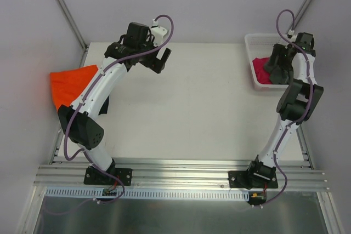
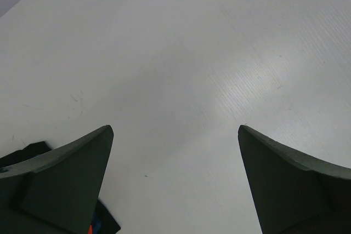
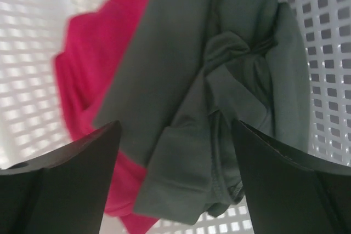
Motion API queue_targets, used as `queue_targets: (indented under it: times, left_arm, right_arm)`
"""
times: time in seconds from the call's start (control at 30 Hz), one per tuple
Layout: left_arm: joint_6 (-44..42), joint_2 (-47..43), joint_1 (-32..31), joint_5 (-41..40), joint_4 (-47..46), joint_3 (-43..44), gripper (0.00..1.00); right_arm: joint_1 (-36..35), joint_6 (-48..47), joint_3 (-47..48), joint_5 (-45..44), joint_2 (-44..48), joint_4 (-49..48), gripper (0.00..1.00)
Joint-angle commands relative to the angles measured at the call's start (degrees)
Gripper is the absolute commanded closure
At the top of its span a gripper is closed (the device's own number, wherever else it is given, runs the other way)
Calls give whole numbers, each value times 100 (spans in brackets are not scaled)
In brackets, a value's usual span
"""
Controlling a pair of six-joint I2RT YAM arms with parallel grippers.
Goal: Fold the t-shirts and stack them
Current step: Grab crumpled tshirt from bin with the right arm, then move the tshirt to the center of the board
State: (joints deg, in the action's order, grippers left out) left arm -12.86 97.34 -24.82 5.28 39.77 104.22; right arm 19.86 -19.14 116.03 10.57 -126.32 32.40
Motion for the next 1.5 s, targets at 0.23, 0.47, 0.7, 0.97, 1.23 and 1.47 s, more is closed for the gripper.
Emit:
queue_targets:
  times: [0.23, 0.47, 0.7, 0.97, 1.23, 1.47]
  left_arm:
    - [-120, -312, -120, -255, 13, 19, 1]
    - [-41, -75, -181, -150, 5, 80, 1]
    - [82, 101, -181, -474, -4, 133, 1]
    - [152, 92, -32, -765, -101, 151, 1]
    - [231, 39, 188, -871, -215, 142, 1]
    - [433, 22, 363, -897, -259, 133, 1]
  right_arm:
    - [18, -267, 104, -557, 45, -24, 99]
    - [-560, 173, 262, -64, 1354, 21, 99]
    - [-1589, 375, 70, 515, 2366, -59, 99]
    - [-2731, 841, -396, 1894, 2841, -50, 99]
    - [-2549, 674, -1573, 1694, 3043, 214, 24]
    - [-2671, 595, -2188, 1579, 2851, 354, 24]
